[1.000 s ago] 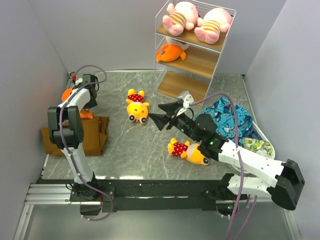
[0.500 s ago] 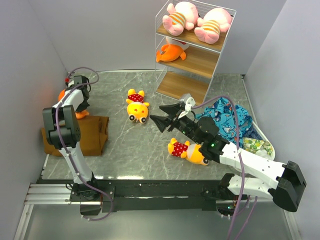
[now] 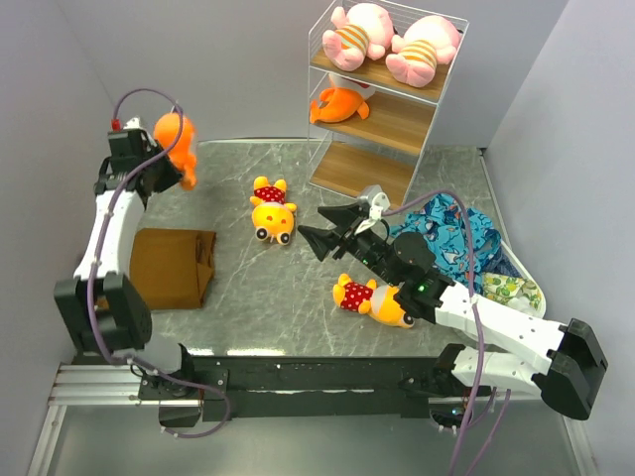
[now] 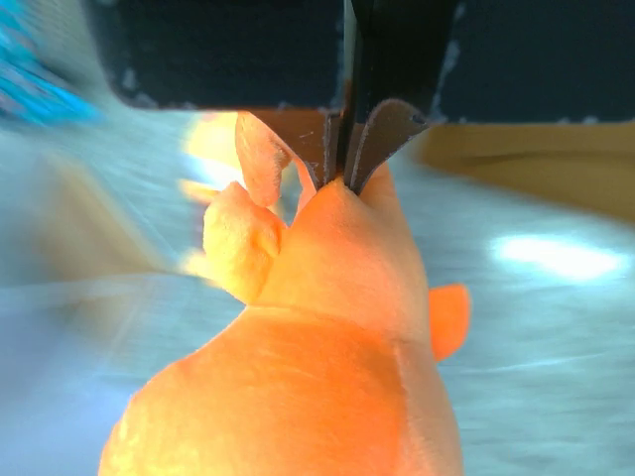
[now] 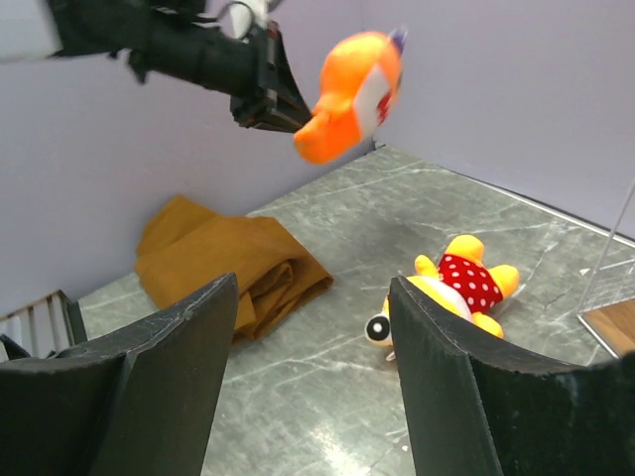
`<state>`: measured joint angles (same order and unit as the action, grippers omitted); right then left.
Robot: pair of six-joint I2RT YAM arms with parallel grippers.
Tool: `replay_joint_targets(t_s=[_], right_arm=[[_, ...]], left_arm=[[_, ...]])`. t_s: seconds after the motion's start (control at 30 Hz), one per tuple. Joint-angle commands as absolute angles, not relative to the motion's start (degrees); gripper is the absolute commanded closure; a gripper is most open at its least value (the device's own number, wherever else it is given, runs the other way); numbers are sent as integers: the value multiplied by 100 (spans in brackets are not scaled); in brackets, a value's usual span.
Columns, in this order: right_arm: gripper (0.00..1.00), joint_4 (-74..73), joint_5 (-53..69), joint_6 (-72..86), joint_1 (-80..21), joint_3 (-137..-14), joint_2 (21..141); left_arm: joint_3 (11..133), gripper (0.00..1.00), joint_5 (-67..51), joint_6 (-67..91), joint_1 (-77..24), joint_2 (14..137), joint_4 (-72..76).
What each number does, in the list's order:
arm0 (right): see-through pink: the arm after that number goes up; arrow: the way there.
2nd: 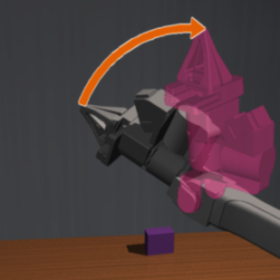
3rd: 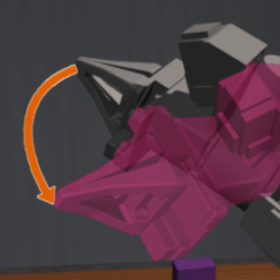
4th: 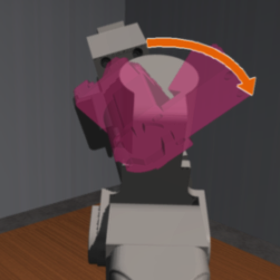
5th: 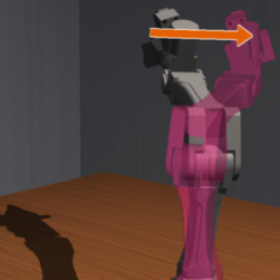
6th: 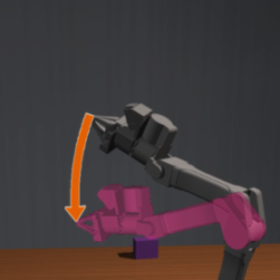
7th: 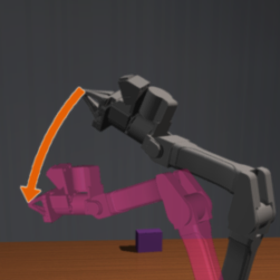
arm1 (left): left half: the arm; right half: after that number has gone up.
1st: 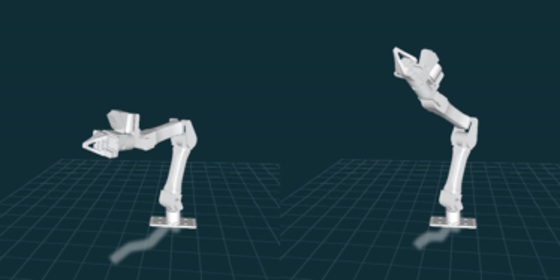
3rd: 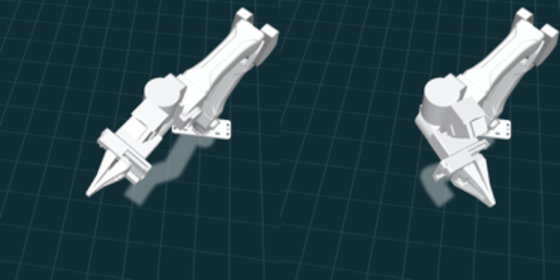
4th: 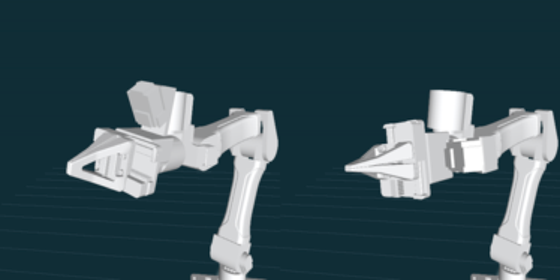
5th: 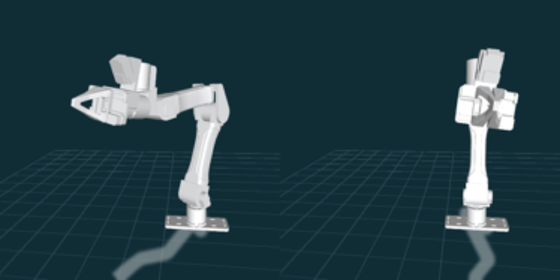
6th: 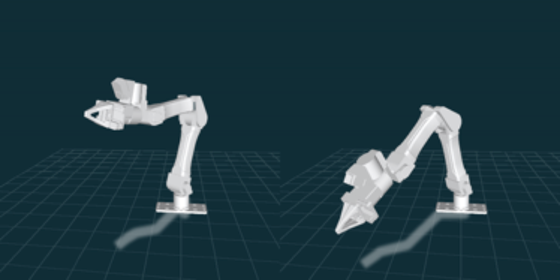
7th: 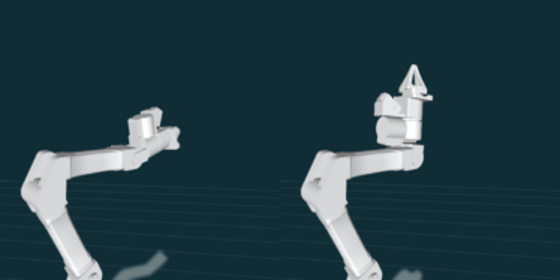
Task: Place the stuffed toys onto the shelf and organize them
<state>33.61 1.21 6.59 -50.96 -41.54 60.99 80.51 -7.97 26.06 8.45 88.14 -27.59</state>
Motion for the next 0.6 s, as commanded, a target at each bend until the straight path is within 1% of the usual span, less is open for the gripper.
replay_joint_targets(t_s=[0.0, 0.03, 0.07, 0.13, 0.2, 0.33, 0.37, 0.47, 0.57], right_arm=[[32, 3823, 9, 1080, -5098, -4210, 6179], [32, 3780, -148, 1394, -5106, -4262, 6214], [32, 3718, -245, 1580, -5106, -4393, 6292], [31, 3455, -596, 2202, -5098, -4526, 6372], [31, 3201, -790, 2652, -5106, -4684, 6521], [32, 3217, -721, 3802, -5106, -4869, 6846], [32, 3225, -695, 3971, -5106, -4974, 6995], [34, 3252, -563, 4604, -5106, -5237, 7294], [36, 3436, -387, 4808, -5177, -5544, 7602]], left_arm=[[7148, 99, -3801, 3838, 826, 8008, -1010], [6937, 99, -4128, 4137, 826, 7894, -645], [6517, 99, -4688, 4766, 826, 7684, -207], [6154, 99, -5017, 5532, 817, 7489, 802], [5741, 99, -5316, 5887, 809, 7182, 1246], [5038, 99, -5589, 6774, 782, 6637, 2406], [4749, 99, -5633, 7159, 765, 6470, 2939], [4256, 99, -5757, 7723, 660, 6189, 3644], [3983, 99, -5827, 7980, 519, 5969, 3928]])
